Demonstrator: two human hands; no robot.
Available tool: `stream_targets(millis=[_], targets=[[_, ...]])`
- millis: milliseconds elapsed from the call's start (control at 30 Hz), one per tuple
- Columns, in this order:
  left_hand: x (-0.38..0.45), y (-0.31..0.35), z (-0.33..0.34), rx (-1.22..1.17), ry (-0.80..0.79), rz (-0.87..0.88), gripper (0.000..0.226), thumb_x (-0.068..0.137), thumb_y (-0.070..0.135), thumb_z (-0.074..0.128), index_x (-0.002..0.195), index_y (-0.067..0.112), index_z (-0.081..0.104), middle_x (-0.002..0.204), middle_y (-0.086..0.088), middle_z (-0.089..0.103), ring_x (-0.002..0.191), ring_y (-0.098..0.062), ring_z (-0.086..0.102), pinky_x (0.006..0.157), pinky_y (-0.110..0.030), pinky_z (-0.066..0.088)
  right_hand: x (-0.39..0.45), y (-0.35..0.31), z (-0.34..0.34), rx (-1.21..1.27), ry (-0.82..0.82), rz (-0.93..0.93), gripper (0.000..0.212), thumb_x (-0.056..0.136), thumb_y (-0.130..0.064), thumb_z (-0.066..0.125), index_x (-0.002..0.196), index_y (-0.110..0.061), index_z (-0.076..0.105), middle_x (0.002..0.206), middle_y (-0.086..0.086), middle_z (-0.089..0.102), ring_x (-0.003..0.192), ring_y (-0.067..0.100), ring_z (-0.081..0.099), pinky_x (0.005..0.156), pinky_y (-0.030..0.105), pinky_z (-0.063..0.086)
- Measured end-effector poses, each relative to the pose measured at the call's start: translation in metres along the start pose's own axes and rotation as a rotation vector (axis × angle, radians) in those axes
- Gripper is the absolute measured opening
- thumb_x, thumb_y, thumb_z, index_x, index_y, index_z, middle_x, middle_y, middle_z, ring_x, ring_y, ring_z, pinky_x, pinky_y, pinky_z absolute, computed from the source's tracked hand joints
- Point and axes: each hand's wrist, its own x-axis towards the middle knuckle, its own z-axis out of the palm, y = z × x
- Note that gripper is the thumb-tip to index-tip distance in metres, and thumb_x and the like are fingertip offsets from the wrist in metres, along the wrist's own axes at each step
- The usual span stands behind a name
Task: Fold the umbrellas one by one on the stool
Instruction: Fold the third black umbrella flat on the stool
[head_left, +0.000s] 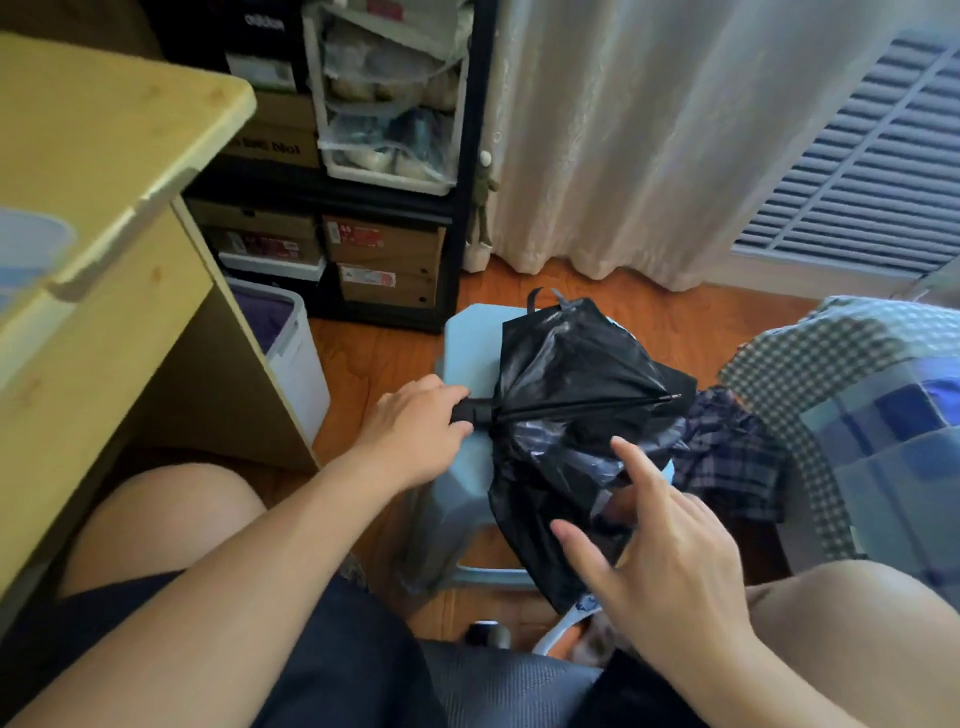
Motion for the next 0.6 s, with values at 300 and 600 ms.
stream_targets(millis=[300, 600], targets=[[-0.002, -0.006, -0.015, -0.395, -0.043, 0.029, 0.031, 0.098, 0.025, 0.066, 0.129, 0.029, 0.064, 0.12, 0.007, 0.064, 0.112, -0.015, 0.058, 0.093, -0.027, 0.041, 0.058, -0.001, -0.007, 0.287, 0.14, 0.046, 0.018, 0.092, -0.014, 0.07, 0.109, -0.014, 0.076, 0.099, -0.007, 0.076, 0.09, 0.011, 0.072, 0.084, 0.027, 0.054], [0.0, -0.011, -0.003, -0.237, 0.1, -0.042, 0.034, 0.096, 0.023, 0.066, 0.129, 0.029, 0.062, 0.124, 0.0, 0.058, 0.118, -0.024, 0.053, 0.098, -0.034, 0.042, 0.113, 0.002, -0.055, 0.767, -0.031, 0.442, 0.017, 0.088, -0.008, 0.079, 0.098, -0.021, 0.074, 0.079, 0.014, 0.075, 0.072, 0.039, 0.07, 0.069, 0.044, 0.057]])
